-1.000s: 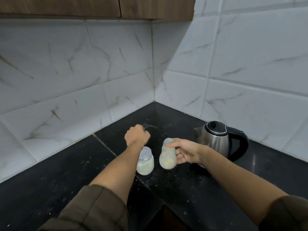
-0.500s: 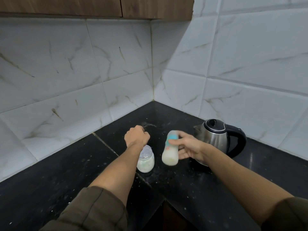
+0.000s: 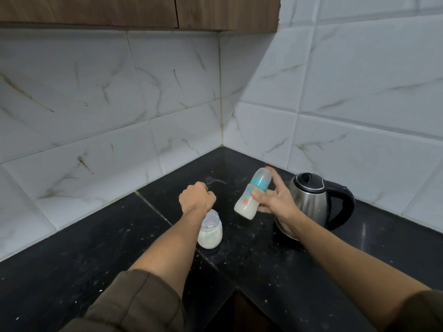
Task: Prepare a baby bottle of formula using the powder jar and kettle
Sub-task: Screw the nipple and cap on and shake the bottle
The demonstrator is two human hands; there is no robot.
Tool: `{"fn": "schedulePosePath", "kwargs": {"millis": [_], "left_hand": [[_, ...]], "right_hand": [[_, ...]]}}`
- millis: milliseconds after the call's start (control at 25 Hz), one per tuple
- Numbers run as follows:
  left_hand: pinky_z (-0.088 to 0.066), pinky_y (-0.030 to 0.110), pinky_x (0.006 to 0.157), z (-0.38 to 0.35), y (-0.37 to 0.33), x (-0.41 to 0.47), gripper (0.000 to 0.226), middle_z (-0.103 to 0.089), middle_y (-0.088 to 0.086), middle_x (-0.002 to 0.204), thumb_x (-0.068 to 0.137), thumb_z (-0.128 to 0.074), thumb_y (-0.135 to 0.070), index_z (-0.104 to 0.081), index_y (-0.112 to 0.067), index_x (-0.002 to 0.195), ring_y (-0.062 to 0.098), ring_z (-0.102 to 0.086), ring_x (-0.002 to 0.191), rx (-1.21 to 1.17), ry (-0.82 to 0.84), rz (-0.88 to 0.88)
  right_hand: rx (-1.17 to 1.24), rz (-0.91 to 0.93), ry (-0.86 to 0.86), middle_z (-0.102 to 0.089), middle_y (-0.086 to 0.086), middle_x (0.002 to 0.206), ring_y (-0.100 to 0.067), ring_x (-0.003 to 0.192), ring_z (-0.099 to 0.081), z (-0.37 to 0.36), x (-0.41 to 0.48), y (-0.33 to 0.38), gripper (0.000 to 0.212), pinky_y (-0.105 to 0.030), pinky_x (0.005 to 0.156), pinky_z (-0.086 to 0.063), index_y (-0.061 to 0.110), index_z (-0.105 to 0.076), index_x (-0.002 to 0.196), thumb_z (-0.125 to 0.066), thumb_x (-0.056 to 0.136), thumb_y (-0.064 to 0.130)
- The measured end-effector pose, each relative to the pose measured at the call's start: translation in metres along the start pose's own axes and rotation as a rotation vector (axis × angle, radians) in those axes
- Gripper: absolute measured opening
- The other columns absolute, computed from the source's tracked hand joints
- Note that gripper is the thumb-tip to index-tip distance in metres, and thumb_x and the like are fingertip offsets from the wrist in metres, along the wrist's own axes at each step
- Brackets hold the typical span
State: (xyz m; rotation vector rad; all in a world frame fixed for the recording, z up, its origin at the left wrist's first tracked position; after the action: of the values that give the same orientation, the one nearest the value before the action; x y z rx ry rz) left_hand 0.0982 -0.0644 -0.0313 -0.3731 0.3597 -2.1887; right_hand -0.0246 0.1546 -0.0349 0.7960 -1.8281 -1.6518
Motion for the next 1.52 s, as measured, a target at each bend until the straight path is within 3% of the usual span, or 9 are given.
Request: {"fn": "schedulePosePath", "kwargs": {"millis": [120, 320, 520, 680, 880, 1040, 1240, 1400, 1520], "left_hand": [[-0.059, 0.038, 0.081, -0.002, -0.002, -0.002, 0.019, -0.063, -0.003, 0.075, 0.096, -0.06, -0.028, -0.075, -0.019, 0.102, 0.016, -0.061, 0.071, 0.005, 0.005, -0.006], [-0.06, 0.043, 0.086, -0.004, -0.003, -0.003, 0.019, -0.068, -0.001, 0.08, 0.095, -0.059, -0.026, -0.075, -0.018, 0.101, 0.021, -0.068, 0.078, 0.008, 0.014, -0.015], [-0.06, 0.042, 0.085, -0.005, -0.011, -0.003, 0.021, -0.073, 0.002, 0.085, 0.094, -0.058, -0.027, -0.076, -0.018, 0.102, 0.024, -0.07, 0.082, -0.006, 0.026, -0.035], [-0.059, 0.042, 0.086, -0.004, -0.01, 0.001, 0.022, -0.072, 0.001, 0.083, 0.092, -0.057, -0.028, -0.076, -0.02, 0.1, 0.025, -0.069, 0.081, 0.001, 0.021, -0.033], [-0.059, 0.043, 0.086, -0.008, -0.008, 0.004, 0.021, -0.07, 0.0, 0.082, 0.095, -0.058, -0.029, -0.076, -0.02, 0.102, 0.021, -0.067, 0.079, 0.011, 0.029, -0.032], [-0.06, 0.043, 0.088, -0.011, -0.005, 0.004, 0.021, -0.07, 0.0, 0.084, 0.097, -0.06, -0.03, -0.075, -0.019, 0.106, 0.018, -0.066, 0.078, 0.012, 0.039, -0.024], [-0.06, 0.042, 0.088, -0.011, -0.006, 0.006, 0.021, -0.069, 0.0, 0.085, 0.098, -0.061, -0.031, -0.074, -0.019, 0.107, 0.017, -0.066, 0.078, 0.01, 0.045, -0.023], [-0.06, 0.042, 0.086, -0.012, -0.007, 0.003, 0.021, -0.07, -0.001, 0.083, 0.097, -0.059, -0.03, -0.075, -0.019, 0.105, 0.016, -0.066, 0.076, 0.016, 0.044, -0.025], [-0.061, 0.04, 0.084, -0.01, -0.01, 0.0, 0.021, -0.07, -0.001, 0.083, 0.097, -0.059, -0.031, -0.075, -0.019, 0.105, 0.016, -0.066, 0.076, 0.025, 0.043, -0.027]], "right_hand": [[-0.199, -0.076, 0.284, -0.079, -0.012, 0.118, -0.029, 0.109, -0.078, -0.02, -0.011, -0.016, 0.093, -0.041, 0.081, -0.065, 0.052, -0.041, 0.149, -0.093, 0.077, 0.023], [0.05, 0.022, -0.09, -0.078, -0.012, 0.119, -0.024, 0.107, -0.079, 0.004, -0.005, -0.005, 0.086, -0.04, 0.078, -0.066, 0.046, -0.041, 0.15, -0.088, 0.085, 0.012], [-0.227, -0.155, 0.308, -0.08, -0.012, 0.117, -0.03, 0.107, -0.079, -0.02, -0.018, -0.026, 0.089, -0.039, 0.077, -0.065, 0.053, -0.041, 0.148, -0.092, 0.08, 0.027], [0.142, -0.2, -0.17, -0.074, -0.014, 0.125, -0.033, 0.098, -0.081, 0.01, -0.011, -0.035, 0.066, -0.042, 0.075, -0.067, 0.036, -0.052, 0.146, -0.085, 0.089, 0.027], [0.027, -0.421, 0.226, -0.077, -0.019, 0.122, -0.038, 0.108, -0.077, -0.01, -0.022, -0.057, 0.064, -0.039, 0.075, -0.067, 0.035, -0.054, 0.142, -0.086, 0.087, 0.033], [0.154, -0.426, -0.075, -0.078, -0.019, 0.12, -0.034, 0.102, -0.08, 0.008, -0.015, -0.058, 0.056, -0.038, 0.069, -0.067, 0.027, -0.055, 0.144, -0.08, 0.094, 0.03], [0.01, -0.452, 0.238, -0.078, -0.018, 0.121, -0.036, 0.106, -0.078, -0.01, -0.024, -0.06, 0.059, -0.038, 0.073, -0.066, 0.032, -0.053, 0.143, -0.082, 0.092, 0.031], [0.11, -0.434, -0.007, -0.079, -0.018, 0.118, -0.033, 0.102, -0.08, 0.001, -0.018, -0.056, 0.052, -0.039, 0.072, -0.068, 0.025, -0.053, 0.143, -0.076, 0.096, 0.032], [-0.042, -0.474, 0.301, -0.077, -0.019, 0.122, -0.034, 0.104, -0.079, -0.017, -0.03, -0.061, 0.063, -0.037, 0.074, -0.066, 0.032, -0.049, 0.146, -0.081, 0.092, 0.035]]}}
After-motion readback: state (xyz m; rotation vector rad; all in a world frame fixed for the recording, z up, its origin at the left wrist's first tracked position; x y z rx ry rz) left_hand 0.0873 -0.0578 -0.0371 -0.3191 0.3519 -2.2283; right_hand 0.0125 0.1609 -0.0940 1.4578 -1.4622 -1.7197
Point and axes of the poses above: each hand's wrist, its own x-axis towards the middle knuckle, its own z-axis out of the back of the hand, y = z × x, the point moved 6 cm from there along x, towards the middle knuckle
